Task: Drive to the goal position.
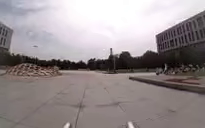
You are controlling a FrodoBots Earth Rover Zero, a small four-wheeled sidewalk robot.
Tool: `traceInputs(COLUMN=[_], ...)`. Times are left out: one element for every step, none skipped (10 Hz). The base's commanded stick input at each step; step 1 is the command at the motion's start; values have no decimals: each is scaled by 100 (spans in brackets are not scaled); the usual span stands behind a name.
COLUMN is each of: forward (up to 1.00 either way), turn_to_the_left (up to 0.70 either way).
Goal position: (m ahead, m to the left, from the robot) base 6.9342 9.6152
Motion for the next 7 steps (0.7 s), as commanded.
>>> traceInputs(forward=[45,45,45,45,45,45,45], turn_to_the_left=[27,27,27,27,27,27,27])
